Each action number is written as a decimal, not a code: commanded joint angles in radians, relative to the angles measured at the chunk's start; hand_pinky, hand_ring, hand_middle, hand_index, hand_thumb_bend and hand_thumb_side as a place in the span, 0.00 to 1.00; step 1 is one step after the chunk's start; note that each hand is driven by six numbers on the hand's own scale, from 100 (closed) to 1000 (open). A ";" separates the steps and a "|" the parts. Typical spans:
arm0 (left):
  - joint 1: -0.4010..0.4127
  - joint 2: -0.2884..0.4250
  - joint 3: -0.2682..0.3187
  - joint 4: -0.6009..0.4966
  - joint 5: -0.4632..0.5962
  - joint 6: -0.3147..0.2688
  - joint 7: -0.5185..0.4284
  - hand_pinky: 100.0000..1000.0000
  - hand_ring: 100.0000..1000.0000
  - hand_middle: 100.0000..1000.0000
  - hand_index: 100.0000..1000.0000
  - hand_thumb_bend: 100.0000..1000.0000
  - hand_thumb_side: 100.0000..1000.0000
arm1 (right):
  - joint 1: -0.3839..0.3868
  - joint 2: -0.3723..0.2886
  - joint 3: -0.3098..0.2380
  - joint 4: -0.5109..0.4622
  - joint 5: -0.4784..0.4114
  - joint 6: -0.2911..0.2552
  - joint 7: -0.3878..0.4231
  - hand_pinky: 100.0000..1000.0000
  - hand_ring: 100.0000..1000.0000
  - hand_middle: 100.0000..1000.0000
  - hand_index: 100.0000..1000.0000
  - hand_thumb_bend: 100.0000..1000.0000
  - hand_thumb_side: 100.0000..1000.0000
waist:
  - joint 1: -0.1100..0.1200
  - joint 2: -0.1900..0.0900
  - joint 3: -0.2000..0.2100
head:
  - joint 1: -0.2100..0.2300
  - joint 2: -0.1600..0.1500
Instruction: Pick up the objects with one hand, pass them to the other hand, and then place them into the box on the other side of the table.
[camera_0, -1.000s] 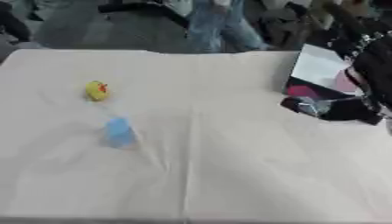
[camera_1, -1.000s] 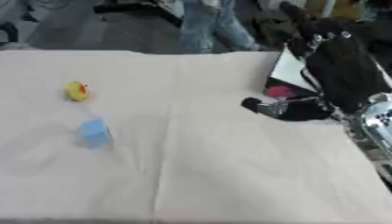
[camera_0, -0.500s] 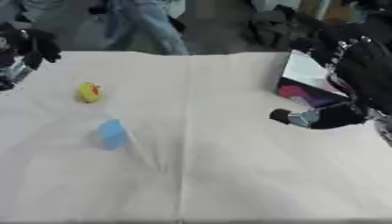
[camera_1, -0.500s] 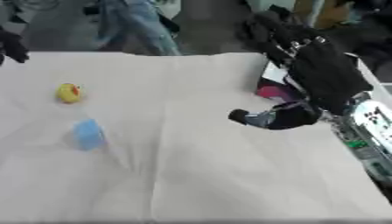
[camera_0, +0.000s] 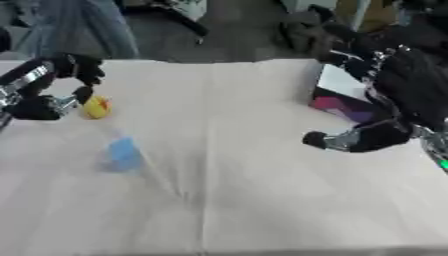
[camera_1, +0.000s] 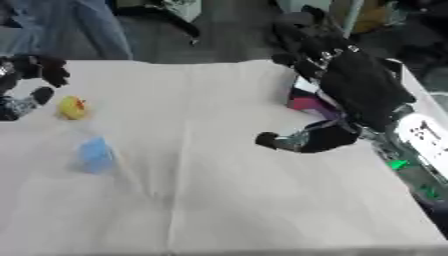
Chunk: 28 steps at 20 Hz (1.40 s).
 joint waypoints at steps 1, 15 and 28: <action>-0.024 0.004 0.005 -0.020 -0.041 -0.350 -0.346 0.65 0.65 0.67 0.87 0.19 0.34 | -0.011 -0.013 -0.007 -0.019 -0.011 -0.006 0.004 0.74 0.73 1.00 0.83 0.64 1.00 | 0.001 -0.012 -0.004 | -0.002 -0.002; -0.025 0.002 -0.052 -0.085 -0.087 -0.350 -0.346 0.67 0.67 0.69 0.89 0.24 0.16 | -0.011 -0.010 -0.003 -0.019 -0.019 -0.007 0.006 0.74 0.73 1.00 0.82 0.65 1.00 | 0.003 -0.008 -0.011 | 0.010 -0.002; -0.063 0.152 -0.121 -0.306 -0.139 -0.350 -0.346 0.71 0.72 0.73 0.92 0.56 0.44 | -0.007 -0.016 0.008 -0.019 -0.032 -0.012 0.027 0.75 0.73 1.00 0.82 0.66 0.97 | 0.012 -0.014 -0.027 | -0.032 -0.002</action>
